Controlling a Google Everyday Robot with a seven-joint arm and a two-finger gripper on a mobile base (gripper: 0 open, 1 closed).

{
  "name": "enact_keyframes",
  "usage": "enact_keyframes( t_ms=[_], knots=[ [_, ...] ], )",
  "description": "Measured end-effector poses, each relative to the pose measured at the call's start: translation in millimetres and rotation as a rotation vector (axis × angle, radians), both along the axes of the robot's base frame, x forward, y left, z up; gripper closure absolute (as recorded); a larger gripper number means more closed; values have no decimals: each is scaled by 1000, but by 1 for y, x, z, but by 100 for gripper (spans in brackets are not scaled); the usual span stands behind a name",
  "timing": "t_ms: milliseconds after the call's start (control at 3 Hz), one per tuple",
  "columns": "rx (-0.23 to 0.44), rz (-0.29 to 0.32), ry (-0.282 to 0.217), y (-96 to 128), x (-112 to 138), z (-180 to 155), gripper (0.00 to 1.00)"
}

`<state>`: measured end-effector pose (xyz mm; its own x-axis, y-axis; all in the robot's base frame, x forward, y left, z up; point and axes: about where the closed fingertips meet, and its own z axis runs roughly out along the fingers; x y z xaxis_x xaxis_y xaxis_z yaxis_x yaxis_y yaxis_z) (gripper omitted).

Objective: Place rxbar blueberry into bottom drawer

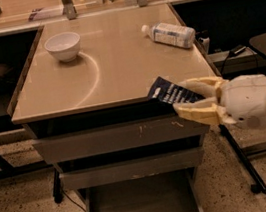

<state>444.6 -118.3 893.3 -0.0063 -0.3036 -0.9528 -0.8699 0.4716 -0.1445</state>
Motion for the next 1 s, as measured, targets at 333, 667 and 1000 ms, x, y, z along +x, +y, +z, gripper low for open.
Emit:
enact_keyframes(
  t_ms=[333, 667, 1000],
  knots=[
    [-103, -32, 41, -12, -30, -58, 100],
    [-259, -71, 137, -21, -32, -168, 100],
    [-316, -119, 228, -24, -9, -255, 100]
  ],
)
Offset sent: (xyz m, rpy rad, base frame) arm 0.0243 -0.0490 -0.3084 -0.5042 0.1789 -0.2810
